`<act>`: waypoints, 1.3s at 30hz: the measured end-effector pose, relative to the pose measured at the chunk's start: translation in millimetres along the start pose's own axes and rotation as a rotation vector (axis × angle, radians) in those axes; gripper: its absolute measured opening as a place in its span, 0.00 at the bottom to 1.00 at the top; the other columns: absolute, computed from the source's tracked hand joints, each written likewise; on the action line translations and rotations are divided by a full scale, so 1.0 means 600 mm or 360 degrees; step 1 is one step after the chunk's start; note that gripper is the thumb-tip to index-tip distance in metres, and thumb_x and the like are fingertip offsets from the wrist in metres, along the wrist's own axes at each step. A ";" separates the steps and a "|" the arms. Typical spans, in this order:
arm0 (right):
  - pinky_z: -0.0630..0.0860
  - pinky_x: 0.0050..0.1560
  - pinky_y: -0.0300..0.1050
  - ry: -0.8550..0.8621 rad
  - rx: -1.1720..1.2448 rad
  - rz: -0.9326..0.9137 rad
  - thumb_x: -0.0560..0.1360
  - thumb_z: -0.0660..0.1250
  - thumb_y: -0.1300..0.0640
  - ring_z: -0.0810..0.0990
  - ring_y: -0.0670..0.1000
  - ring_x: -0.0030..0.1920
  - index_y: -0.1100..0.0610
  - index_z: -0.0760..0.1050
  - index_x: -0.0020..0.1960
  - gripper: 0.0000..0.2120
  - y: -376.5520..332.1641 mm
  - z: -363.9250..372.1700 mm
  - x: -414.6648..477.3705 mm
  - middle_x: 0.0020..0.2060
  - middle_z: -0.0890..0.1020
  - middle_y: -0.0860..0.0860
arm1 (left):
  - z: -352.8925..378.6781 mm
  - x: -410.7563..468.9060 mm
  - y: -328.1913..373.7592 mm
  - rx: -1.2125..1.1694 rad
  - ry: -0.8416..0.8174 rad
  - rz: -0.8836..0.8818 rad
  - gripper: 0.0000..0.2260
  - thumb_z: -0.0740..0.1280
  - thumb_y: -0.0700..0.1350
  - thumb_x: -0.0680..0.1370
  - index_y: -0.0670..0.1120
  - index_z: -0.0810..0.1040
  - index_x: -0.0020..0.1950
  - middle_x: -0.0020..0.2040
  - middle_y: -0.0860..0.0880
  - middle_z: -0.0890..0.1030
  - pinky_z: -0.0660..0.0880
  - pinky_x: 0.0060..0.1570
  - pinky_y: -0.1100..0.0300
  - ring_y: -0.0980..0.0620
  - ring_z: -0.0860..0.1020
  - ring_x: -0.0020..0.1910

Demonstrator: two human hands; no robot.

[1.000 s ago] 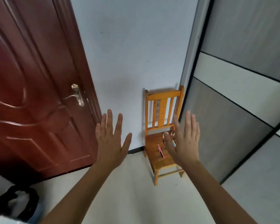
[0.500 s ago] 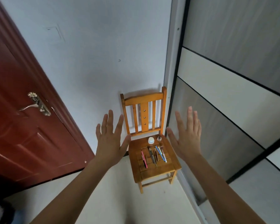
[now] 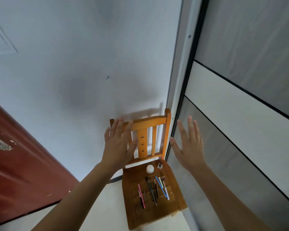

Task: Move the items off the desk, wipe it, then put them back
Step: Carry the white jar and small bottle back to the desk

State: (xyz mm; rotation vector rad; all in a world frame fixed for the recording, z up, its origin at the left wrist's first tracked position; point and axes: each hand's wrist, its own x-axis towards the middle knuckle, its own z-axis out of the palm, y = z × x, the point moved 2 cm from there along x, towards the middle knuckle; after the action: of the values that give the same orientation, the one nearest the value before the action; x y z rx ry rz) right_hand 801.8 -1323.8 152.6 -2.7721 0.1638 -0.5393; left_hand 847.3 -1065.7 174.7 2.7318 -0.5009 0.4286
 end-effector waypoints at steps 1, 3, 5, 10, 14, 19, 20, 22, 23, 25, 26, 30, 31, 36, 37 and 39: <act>0.51 0.77 0.60 0.0001 0.0022 0.0000 0.81 0.50 0.36 0.43 0.57 0.81 0.46 0.49 0.82 0.32 0.006 0.008 0.019 0.82 0.46 0.54 | 0.012 0.019 0.000 -0.0015 -0.0020 -0.0012 0.27 0.55 0.61 0.81 0.53 0.61 0.78 0.81 0.48 0.53 0.48 0.75 0.43 0.46 0.49 0.80; 0.50 0.77 0.59 -0.0015 0.0063 0.0007 0.82 0.51 0.37 0.43 0.57 0.81 0.45 0.48 0.82 0.32 0.022 0.027 0.052 0.82 0.46 0.54 | 0.038 0.049 0.004 -0.0075 -0.0047 -0.0015 0.26 0.55 0.60 0.81 0.53 0.63 0.77 0.80 0.49 0.55 0.47 0.76 0.45 0.47 0.50 0.80; 0.50 0.77 0.58 -0.0029 0.0051 -0.0037 0.82 0.52 0.37 0.44 0.57 0.81 0.45 0.47 0.82 0.32 0.039 0.052 0.083 0.82 0.47 0.54 | 0.069 0.072 0.007 -0.0134 -0.0055 0.0001 0.24 0.56 0.59 0.81 0.51 0.69 0.74 0.78 0.49 0.63 0.51 0.76 0.45 0.47 0.55 0.79; 0.55 0.75 0.55 -0.0103 0.0074 -0.0090 0.82 0.53 0.37 0.53 0.58 0.81 0.48 0.54 0.82 0.32 0.091 0.152 0.161 0.81 0.55 0.56 | 0.194 0.106 -0.002 -0.0247 -0.0228 -0.0185 0.17 0.60 0.54 0.82 0.50 0.75 0.67 0.72 0.50 0.72 0.66 0.70 0.43 0.47 0.66 0.74; 0.62 0.72 0.52 -0.0202 0.0126 -0.0082 0.82 0.57 0.38 0.61 0.57 0.79 0.50 0.58 0.80 0.31 0.143 0.285 0.175 0.80 0.60 0.54 | 0.342 0.099 -0.017 -0.0306 -0.0324 -0.0288 0.14 0.61 0.52 0.81 0.50 0.78 0.64 0.68 0.51 0.76 0.75 0.63 0.48 0.49 0.73 0.68; 0.77 0.64 0.54 -0.0355 0.0280 -0.0020 0.82 0.62 0.42 0.70 0.56 0.74 0.53 0.65 0.77 0.27 0.237 0.485 0.101 0.75 0.70 0.55 | 0.567 0.041 -0.048 -0.0430 -0.0444 -0.0338 0.14 0.58 0.51 0.81 0.51 0.77 0.63 0.63 0.52 0.79 0.77 0.60 0.51 0.50 0.77 0.63; 0.78 0.64 0.54 -0.0404 0.0306 0.0004 0.81 0.62 0.42 0.70 0.55 0.73 0.53 0.66 0.77 0.27 0.254 0.527 0.080 0.74 0.71 0.55 | 0.613 0.025 -0.055 -0.0433 -0.0501 -0.0358 0.15 0.57 0.53 0.81 0.52 0.75 0.65 0.65 0.52 0.78 0.75 0.62 0.52 0.50 0.75 0.65; 0.78 0.64 0.54 -0.0525 0.0343 0.0082 0.82 0.58 0.39 0.72 0.54 0.72 0.52 0.66 0.76 0.27 0.282 0.605 0.038 0.73 0.72 0.53 | 0.704 -0.010 -0.074 -0.0438 -0.0668 -0.0448 0.19 0.58 0.55 0.81 0.54 0.69 0.71 0.71 0.53 0.72 0.71 0.67 0.52 0.50 0.69 0.72; 0.79 0.63 0.54 -0.0573 0.0359 0.0127 0.81 0.56 0.37 0.73 0.54 0.71 0.51 0.67 0.75 0.28 0.294 0.642 0.019 0.72 0.73 0.52 | 0.746 -0.028 -0.085 -0.0441 -0.0744 -0.0500 0.22 0.61 0.55 0.80 0.54 0.65 0.74 0.74 0.53 0.68 0.69 0.69 0.52 0.50 0.66 0.74; 0.79 0.63 0.54 -0.0650 0.0399 0.0194 0.81 0.54 0.35 0.75 0.53 0.69 0.49 0.67 0.75 0.28 0.312 0.711 -0.014 0.71 0.75 0.51 | 0.819 -0.060 -0.105 -0.0459 -0.0837 -0.0587 0.30 0.66 0.53 0.78 0.55 0.59 0.78 0.77 0.52 0.63 0.66 0.71 0.51 0.49 0.62 0.76; 0.78 0.65 0.53 -0.0684 0.0419 0.0212 0.81 0.54 0.34 0.75 0.52 0.69 0.48 0.66 0.75 0.29 0.319 0.742 -0.028 0.71 0.75 0.50 | 0.848 -0.073 -0.113 -0.0470 -0.0855 -0.0614 0.32 0.68 0.53 0.77 0.55 0.57 0.78 0.78 0.52 0.61 0.65 0.71 0.50 0.48 0.60 0.76; 0.65 0.69 0.42 -0.0741 0.0430 0.0189 0.81 0.59 0.37 0.68 0.46 0.73 0.47 0.64 0.77 0.28 0.342 0.847 -0.062 0.75 0.70 0.47 | 0.941 -0.104 -0.139 -0.0467 -0.0871 -0.0631 0.36 0.69 0.56 0.77 0.58 0.53 0.79 0.80 0.54 0.54 0.63 0.73 0.49 0.49 0.55 0.78; 0.64 0.70 0.41 -0.0745 0.0412 0.0163 0.81 0.61 0.39 0.68 0.46 0.73 0.47 0.64 0.77 0.28 0.345 0.864 -0.066 0.75 0.70 0.47 | 0.956 -0.106 -0.143 -0.0474 -0.0877 -0.0626 0.35 0.69 0.57 0.77 0.59 0.53 0.79 0.80 0.54 0.54 0.63 0.72 0.49 0.49 0.55 0.78; 0.71 0.69 0.49 -0.0767 0.0332 0.0139 0.80 0.65 0.44 0.76 0.53 0.69 0.50 0.73 0.72 0.22 0.347 0.896 -0.072 0.67 0.79 0.48 | 0.978 -0.098 -0.149 -0.0500 -0.0678 -0.0676 0.28 0.71 0.51 0.76 0.54 0.67 0.74 0.70 0.52 0.73 0.71 0.64 0.56 0.50 0.71 0.69; 0.71 0.68 0.47 -0.0762 0.0344 0.0163 0.80 0.64 0.44 0.76 0.52 0.68 0.50 0.73 0.71 0.21 0.344 0.890 -0.069 0.67 0.79 0.48 | 0.970 -0.095 -0.148 -0.0514 -0.0629 -0.0711 0.27 0.71 0.52 0.76 0.53 0.68 0.74 0.68 0.52 0.75 0.71 0.61 0.60 0.51 0.72 0.66; 0.73 0.67 0.46 -0.0737 0.0389 0.0199 0.80 0.64 0.44 0.77 0.52 0.68 0.50 0.73 0.71 0.22 0.333 0.863 -0.061 0.67 0.79 0.48 | 0.940 -0.089 -0.141 -0.0531 -0.0554 -0.0719 0.26 0.71 0.53 0.76 0.51 0.69 0.73 0.66 0.52 0.76 0.69 0.58 0.63 0.52 0.74 0.64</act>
State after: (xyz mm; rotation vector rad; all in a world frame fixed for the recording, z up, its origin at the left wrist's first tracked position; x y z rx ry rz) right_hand 955.5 -1361.5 -380.3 -2.5427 0.1509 0.1135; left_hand 962.2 -1184.1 -373.8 2.4871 -0.0170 -0.2290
